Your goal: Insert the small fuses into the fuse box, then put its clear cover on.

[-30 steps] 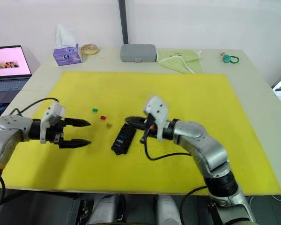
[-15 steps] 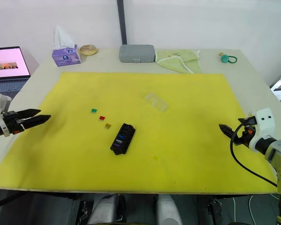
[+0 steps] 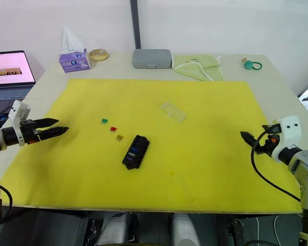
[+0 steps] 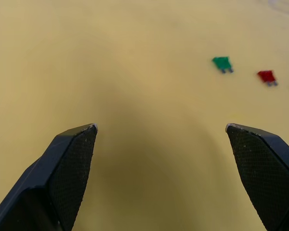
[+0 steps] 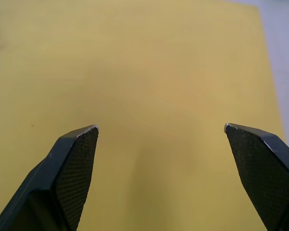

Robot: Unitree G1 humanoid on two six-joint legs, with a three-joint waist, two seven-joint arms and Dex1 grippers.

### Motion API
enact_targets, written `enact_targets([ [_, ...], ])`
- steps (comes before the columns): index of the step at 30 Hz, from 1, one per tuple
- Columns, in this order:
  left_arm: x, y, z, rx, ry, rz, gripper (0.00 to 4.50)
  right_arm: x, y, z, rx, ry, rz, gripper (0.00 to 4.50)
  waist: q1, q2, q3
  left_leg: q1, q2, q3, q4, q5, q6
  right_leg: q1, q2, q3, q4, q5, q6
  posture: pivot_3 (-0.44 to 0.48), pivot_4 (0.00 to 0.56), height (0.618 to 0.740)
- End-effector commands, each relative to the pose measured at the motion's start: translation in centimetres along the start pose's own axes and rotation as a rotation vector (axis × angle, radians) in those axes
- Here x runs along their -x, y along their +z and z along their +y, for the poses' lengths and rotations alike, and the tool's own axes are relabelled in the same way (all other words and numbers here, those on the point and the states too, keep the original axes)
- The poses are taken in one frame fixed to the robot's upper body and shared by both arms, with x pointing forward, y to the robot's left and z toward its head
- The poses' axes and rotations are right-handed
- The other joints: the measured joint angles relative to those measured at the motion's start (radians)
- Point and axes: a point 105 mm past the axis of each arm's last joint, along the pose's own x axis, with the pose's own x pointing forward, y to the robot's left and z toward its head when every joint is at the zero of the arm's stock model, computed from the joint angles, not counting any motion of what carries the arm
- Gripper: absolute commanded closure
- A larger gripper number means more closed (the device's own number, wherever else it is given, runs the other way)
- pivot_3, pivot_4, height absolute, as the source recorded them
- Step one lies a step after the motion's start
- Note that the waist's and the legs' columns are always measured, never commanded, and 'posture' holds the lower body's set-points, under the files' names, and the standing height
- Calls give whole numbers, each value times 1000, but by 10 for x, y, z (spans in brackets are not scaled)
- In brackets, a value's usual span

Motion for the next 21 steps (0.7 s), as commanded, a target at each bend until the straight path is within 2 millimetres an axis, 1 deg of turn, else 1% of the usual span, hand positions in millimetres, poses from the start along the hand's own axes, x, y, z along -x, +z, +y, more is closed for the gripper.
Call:
enact_targets([
  [1, -4, 19, -5, -22, -38, -41, 0, -2, 31, 17, 22, 73, -80, 79, -2, 0, 0, 0, 0, 0, 0, 0, 0, 0, 0, 0, 0, 0, 0, 0, 150, 737],
  [2, -10, 21, -10, -12, -66, -43, 0, -5, 39, 30, 25, 130, -87, 79, -2, 0, 0, 0, 0, 0, 0, 0, 0, 0, 0, 0, 0, 0, 0, 0, 150, 737],
  [5, -31, 24, -21, 23, -148, -45, 0, -10, 60, 76, 58, 328, -99, 79, -1, 0, 0, 0, 0, 0, 0, 0, 0, 0, 0, 0, 0, 0, 0, 0, 150, 737],
  [8, -57, 24, -33, 81, -224, -42, 0, -12, 85, 128, 103, 536, -128, 79, 1, 0, 0, 0, 0, -1, 1, 0, 0, 0, 0, 0, 0, 0, 0, 0, 150, 737],
  [10, -72, 19, -37, 104, -241, -24, 0, -9, 97, 157, 140, 644, -143, 79, 2, 0, 0, -1, 0, -1, 1, 0, 0, 0, 0, -1, 0, 0, 0, 0, 150, 737],
  [12, -82, 13, -41, 118, -255, 2, 0, -5, 105, 180, 170, 722, -153, 79, 1, 0, 0, -2, 0, -2, 1, 0, 0, 0, 0, -1, -1, 0, 0, 0, 150, 737],
  [14, -89, 10, -45, 124, -275, 17, 0, 0, 111, 194, 182, 771, -168, 79, 1, 0, 0, -2, 0, -2, 1, 0, 0, -1, 0, -1, -1, 0, 0, 0, 150, 737],
  [16, -97, 6, -49, 119, -286, 42, 0, 4, 116, 203, 183, 794, -180, 79, 3, 0, 0, -3, 0, -2, 1, 0, 0, -2, 0, -1, -1, 0, 0, 0, 150, 737],
  [18, -102, 0, -51, 125, -285, 74, 0, 5, 117, 205, 176, 795, -183, 79, 8, 0, 0, -3, -1, -2, 1, 0, 0, -1, -1, -2, -1, 0, 0, 0, 150, 737],
  [21, -104, -3, -55, 168, -312, 74, 0, 5, 117, 201, 165, 773, -181, 79, 9, 0, 0, -4, -1, -2, 2, 0, 0, -1, -2, -2, -1, 0, 0, 0, 150, 737],
])
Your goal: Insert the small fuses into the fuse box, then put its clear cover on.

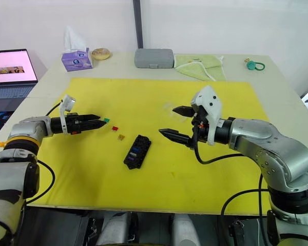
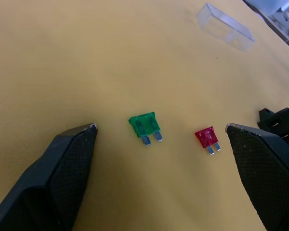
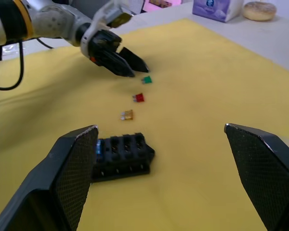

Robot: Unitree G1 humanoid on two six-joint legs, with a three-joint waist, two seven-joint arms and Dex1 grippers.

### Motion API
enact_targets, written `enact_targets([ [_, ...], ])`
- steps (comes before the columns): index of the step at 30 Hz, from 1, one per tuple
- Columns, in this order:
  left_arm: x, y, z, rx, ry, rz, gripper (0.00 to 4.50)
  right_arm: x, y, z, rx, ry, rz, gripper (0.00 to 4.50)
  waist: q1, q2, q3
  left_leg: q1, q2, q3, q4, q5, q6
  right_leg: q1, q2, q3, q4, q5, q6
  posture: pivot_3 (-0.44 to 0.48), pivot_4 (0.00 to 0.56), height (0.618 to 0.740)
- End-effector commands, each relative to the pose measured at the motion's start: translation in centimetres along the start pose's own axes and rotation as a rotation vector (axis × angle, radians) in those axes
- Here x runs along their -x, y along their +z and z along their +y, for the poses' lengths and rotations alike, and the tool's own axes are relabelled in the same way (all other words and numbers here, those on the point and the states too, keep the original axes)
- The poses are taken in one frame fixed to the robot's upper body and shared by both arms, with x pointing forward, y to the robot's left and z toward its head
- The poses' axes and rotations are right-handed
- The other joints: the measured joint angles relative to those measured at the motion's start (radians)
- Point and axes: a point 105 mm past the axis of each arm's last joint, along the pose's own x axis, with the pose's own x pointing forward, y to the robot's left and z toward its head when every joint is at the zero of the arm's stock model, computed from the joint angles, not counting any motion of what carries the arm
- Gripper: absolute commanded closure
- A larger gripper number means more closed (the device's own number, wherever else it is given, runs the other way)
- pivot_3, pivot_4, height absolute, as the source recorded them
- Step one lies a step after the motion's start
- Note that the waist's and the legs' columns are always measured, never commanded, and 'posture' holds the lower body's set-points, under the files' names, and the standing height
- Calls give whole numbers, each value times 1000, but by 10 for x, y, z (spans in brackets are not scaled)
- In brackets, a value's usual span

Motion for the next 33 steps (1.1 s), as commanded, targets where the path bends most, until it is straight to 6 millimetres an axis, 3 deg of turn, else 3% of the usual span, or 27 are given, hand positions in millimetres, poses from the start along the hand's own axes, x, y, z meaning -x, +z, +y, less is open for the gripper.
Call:
enact_targets([
  [1, -7, -12, -4, 64, -35, 33, 0, 5, 8, -1, 19, -31, -31, 79, 0, 0, 0, 0, 0, 0, 0, 0, 0, 0, 0, 0, 0, 0, 0, 0, 150, 737],
  [2, -10, -14, -5, 69, -43, 36, 0, 6, 7, -2, 17, -40, -29, 79, 1, 0, 0, 0, 0, 0, 0, 0, 0, 0, 0, 0, 0, 0, 0, 0, 150, 737],
  [5, -19, -18, -12, 121, -96, 40, 825, 5, 6, -5, 13, -57, -31, 0, 3, 0, 0, 0, 0, 0, 0, 0, 0, 0, 0, 0, 0, 0, 0, 0, 150, 737],
  [8, -28, -24, -17, 136, -127, 61, 2230, 4, 6, -6, 11, -71, -37, 0, 6, 0, 0, 0, 0, 0, 0, 0, 0, 0, 0, 0, 0, 0, 0, 0, 150, 737],
  [12, -35, -34, -12, 179, -73, 60, 4442, 5, 5, -9, 6, -93, -40, 0, 11, 0, 0, -1, 0, 0, 0, 0, 0, 0, 0, 0, -1, 0, 0, 0, 150, 737],
  [17, -33, -43, -7, 158, -33, 68, 4442, 8, 1, -11, 3, -121, -34, 0, 12, 1, -1, 0, 0, 0, 0, 0, 0, 0, 0, 0, 0, 0, 0, 0, 150, 737],
  [23, -24, -30, -4, 160, -26, -18, 4442, 11, -4, -14, -7, -135, -21, 0, 10, 1, -1, 2, 0, 0, 0, 0, 0, 2, 0, 0, 0, 0, 0, 0, 150, 737],
  [27, -10, -8, -4, 145, -44, -90, 4442, 11, -3, -18, -3, -135, -23, 0, 3, 1, -1, 2, 0, 0, 0, 0, 0, 1, 1, 0, 0, 0, 0, 0, 150, 737],
  [33, 27, 48, -19, 18, -122, -201, 4442, 7, 13, -22, -62, -105, -71, 0, -16, 0, -1, 0, 2, -3, 0, 0, 0, -2, 3, 0, 1, 0, 0, 0, 150, 737],
])
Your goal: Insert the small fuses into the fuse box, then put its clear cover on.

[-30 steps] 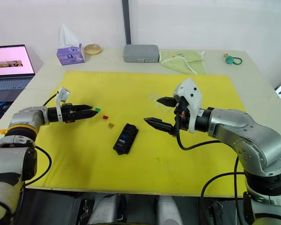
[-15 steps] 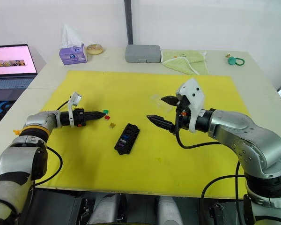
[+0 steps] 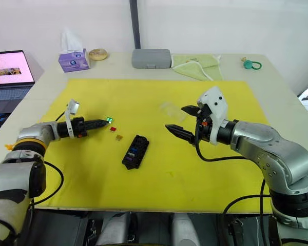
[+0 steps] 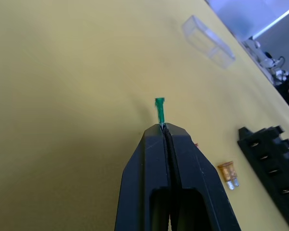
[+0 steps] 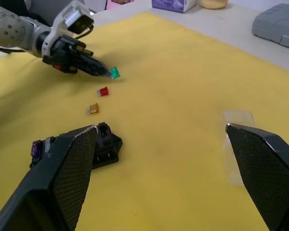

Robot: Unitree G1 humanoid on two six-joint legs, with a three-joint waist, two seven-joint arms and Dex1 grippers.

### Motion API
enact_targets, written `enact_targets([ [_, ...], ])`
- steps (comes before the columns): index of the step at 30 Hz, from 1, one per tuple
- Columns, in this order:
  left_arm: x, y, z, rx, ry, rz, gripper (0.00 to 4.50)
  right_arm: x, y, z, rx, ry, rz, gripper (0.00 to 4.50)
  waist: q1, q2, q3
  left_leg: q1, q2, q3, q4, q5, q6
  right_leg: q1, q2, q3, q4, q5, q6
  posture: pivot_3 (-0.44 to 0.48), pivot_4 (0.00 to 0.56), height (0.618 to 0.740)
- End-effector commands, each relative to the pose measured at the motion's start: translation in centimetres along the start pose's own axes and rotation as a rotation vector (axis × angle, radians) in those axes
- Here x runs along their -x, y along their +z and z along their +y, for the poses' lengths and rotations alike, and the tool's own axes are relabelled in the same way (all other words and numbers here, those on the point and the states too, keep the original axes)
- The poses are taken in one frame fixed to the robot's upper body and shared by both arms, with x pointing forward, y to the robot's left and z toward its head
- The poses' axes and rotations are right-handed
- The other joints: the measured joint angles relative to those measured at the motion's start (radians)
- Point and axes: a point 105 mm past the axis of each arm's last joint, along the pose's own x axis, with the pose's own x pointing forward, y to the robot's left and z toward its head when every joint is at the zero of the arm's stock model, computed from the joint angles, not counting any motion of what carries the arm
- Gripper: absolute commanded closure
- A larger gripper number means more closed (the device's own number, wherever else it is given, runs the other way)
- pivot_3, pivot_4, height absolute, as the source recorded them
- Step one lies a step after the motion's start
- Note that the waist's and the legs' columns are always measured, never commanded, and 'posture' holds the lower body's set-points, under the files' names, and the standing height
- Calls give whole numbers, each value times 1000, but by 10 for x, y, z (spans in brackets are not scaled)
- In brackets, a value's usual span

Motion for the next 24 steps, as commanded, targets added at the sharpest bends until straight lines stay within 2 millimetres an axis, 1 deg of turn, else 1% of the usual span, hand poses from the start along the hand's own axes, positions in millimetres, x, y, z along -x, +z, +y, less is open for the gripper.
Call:
enact_targets([
  [1, 18, 44, -20, -113, -64, -96, 4442, 2, 20, -1, -7, 14, -70, 0, 2, 0, 0, 0, 0, -1, 0, 0, 0, 0, 0, 0, 0, 0, 0, 0, 150, 737],
  [2, 20, 49, -23, -128, -71, -103, 4442, 1, 22, -1, -17, 19, -73, 0, 5, 0, 0, 0, 0, -1, 0, 0, 0, 0, 0, 0, 0, 0, 0, 0, 150, 737],
  [4, 27, 67, -39, -187, -105, -124, 4442, -2, 28, 1, -49, 62, -91, 0, 7, 0, 0, -1, 0, -1, 0, 0, 0, 0, -1, 0, 0, 0, 0, 0, 150, 737],
  [6, 31, 79, -53, -232, -129, -136, 4442, -6, 34, 2, -55, 96, -100, 0, 8, 0, 0, -2, 0, -1, 0, 0, 0, 0, -2, 0, -1, 0, 0, 0, 150, 737],
  [9, 32, 85, -69, -261, -159, -148, 4442, -9, 44, 2, -78, 132, -129, 0, 8, 0, 0, -2, 0, -1, 0, 0, 0, -1, -2, 0, -1, 0, 0, 0, 150, 737],
  [13, 25, 98, -105, -289, -264, -207, 4442, -24, 75, 11, -221, 255, -245, 0, 3, 0, 0, -2, 0, -2, 0, 0, 0, -1, -2, 0, 0, 0, 0, 0, 150, 737],
  [14, 23, 101, -113, -289, -293, -228, 4442, -29, 78, 14, -263, 282, -257, 0, 3, 0, 0, -2, 0, -2, 0, 0, 0, -1, -2, 0, 0, 0, 0, 0, 150, 737],
  [15, 21, 103, -120, -290, -312, -242, 4442, -34, 77, 16, -289, 295, -247, 0, 3, 0, 0, -2, 1, -2, 0, 0, 0, -1, -2, 0, 0, 0, 0, 0, 150, 737],
  [17, 17, 102, -125, -296, -320, -249, 4442, -43, 67, 18, -275, 278, -194, 0, 4, 0, 0, -2, 1, -3, 0, 0, 0, -1, -2, 0, 0, 0, 0, 0, 150, 737],
  [19, 18, 100, -124, -287, -306, -258, 4442, -46, 58, 18, -261, 260, -164, 0, 5, 0, 0, -2, 0, -2, 0, 0, 0, -1, -3, 0, 0, 0, 0, 0, 150, 737],
  [22, 22, 95, -120, -274, -286, -260, 4442, -45, 58, 18, -275, 261, -176, 0, 5, 0, 0, -2, 0, -2, 0, 0, 0, -1, -3, 0, -1, 0, 0, 0, 150, 737],
  [24, 24, 94, -121, -268, -288, -259, 4442, -44, 60, 19, -286, 270, -191, 0, 4, 0, 0, -2, 0, -2, 0, 0, 0, -1, -2, 0, -1, 0, 0, 0, 150, 737],
])
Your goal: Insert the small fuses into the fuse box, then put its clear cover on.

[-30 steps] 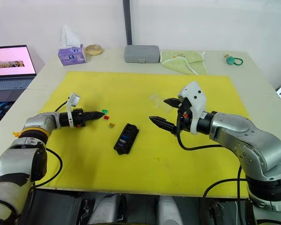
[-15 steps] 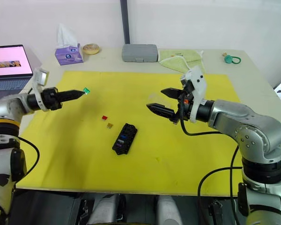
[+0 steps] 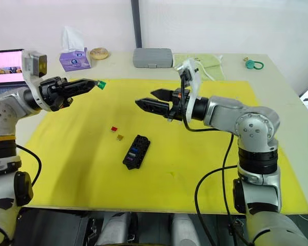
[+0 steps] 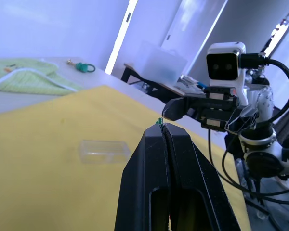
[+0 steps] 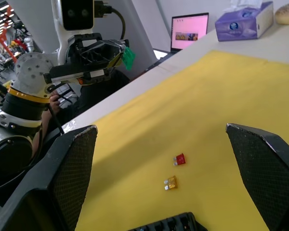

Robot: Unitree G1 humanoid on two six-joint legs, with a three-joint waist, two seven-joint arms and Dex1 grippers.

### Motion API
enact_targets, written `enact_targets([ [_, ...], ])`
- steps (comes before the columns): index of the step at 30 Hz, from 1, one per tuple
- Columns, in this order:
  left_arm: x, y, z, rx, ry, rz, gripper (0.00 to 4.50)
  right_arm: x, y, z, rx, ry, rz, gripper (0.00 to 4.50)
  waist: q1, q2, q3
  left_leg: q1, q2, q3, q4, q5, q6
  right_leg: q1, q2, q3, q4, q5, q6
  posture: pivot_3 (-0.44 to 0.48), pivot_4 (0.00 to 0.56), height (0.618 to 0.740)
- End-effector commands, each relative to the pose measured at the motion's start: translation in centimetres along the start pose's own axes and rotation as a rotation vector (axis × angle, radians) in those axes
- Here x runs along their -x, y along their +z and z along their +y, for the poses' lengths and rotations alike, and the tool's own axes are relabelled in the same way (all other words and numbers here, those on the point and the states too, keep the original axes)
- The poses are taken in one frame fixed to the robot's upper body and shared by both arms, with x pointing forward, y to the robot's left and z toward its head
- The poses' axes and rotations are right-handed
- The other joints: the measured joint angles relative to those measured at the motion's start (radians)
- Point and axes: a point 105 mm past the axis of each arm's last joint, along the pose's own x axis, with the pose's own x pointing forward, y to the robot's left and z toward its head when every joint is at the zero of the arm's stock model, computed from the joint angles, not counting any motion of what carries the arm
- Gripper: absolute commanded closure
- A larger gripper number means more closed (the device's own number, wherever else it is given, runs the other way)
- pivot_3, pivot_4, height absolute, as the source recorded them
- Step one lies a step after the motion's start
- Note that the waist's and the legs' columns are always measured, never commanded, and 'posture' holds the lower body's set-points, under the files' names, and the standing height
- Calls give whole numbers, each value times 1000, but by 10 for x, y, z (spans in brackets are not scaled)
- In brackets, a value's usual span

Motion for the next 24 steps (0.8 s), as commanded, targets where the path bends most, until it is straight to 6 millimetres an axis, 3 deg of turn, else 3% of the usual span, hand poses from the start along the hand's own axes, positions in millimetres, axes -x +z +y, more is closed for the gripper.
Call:
enact_targets([
  [1, 4, 14, -11, -44, -22, -31, 4442, 2, 14, 9, 30, 28, -60, 0, -1, 0, 0, 0, 0, 0, 0, 0, 0, 0, 0, 0, 0, 0, 0, 0, 150, 737],
  [18, 23, -9, -12, 44, 81, -11, 4442, -11, -16, 30, -24, 86, -30, 0, -3, 0, 0, 0, 1, 0, -1, 0, 0, 0, 0, 0, 0, 0, 0, 0, 150, 737],
  [24, 61, -64, -18, 226, 227, 88, 4442, 0, -30, 27, 1, 57, 24, 0, -5, 0, 0, 0, 3, 0, -1, 0, 0, -1, -1, 1, -1, 0, 0, 0, 150, 737],
])
